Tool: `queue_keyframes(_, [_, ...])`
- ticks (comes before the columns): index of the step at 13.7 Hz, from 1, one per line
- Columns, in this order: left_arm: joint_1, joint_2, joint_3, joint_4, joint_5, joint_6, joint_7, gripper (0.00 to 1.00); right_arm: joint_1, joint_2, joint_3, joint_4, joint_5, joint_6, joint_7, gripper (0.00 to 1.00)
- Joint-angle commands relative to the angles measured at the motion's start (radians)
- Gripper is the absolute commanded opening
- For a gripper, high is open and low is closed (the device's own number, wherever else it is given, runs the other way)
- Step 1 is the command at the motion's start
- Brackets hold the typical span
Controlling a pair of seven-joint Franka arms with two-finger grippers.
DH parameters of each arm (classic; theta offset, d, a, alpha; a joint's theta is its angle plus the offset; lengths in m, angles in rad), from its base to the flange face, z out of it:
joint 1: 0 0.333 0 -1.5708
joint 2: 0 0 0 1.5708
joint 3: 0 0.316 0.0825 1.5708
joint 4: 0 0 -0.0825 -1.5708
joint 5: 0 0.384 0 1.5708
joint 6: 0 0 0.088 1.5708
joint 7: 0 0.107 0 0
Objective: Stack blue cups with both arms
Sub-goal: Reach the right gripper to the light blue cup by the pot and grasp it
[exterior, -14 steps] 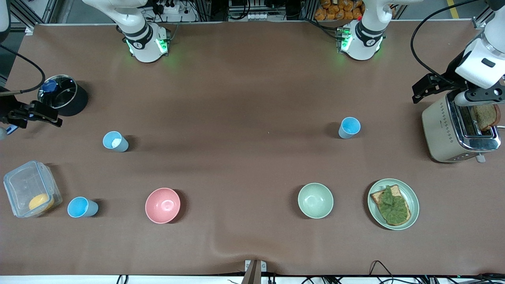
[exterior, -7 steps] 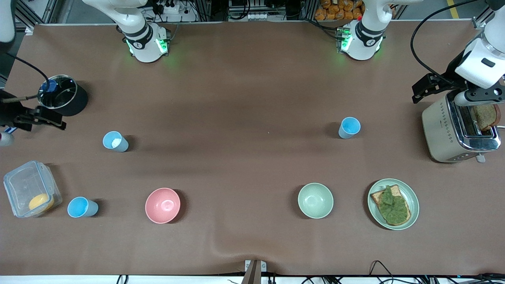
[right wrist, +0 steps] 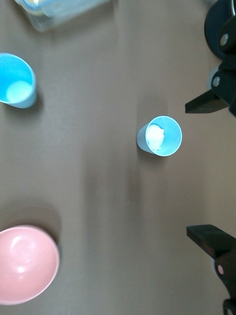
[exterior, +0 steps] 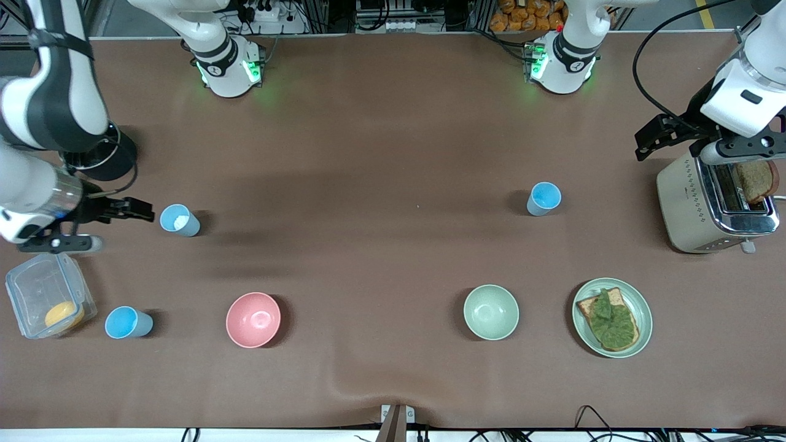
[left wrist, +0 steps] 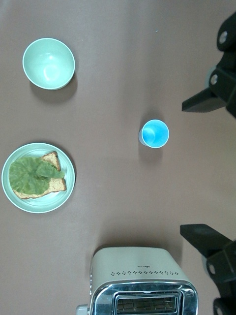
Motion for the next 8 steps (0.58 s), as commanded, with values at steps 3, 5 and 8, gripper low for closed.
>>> queue_keyframes(3, [0.003, 0.003, -0.018, 0.019, -0.017, -0.009, -0.021, 1.0, 0.01, -0.125, -0.002, -0.414, -0.001, 0.341, 0.011, 1.0])
queue_keyframes(5, [0.012, 0.006, -0.015, 0.017, -0.019, -0.009, -0.018, 1.0, 0.011, -0.106, -0.002, -0.447, 0.0, 0.373, 0.014, 1.0])
queue_keyframes(8, [0.014, 0.007, -0.009, 0.016, -0.019, -0.009, -0.018, 1.0, 0.011, -0.047, -0.003, -0.444, -0.001, 0.422, 0.017, 1.0])
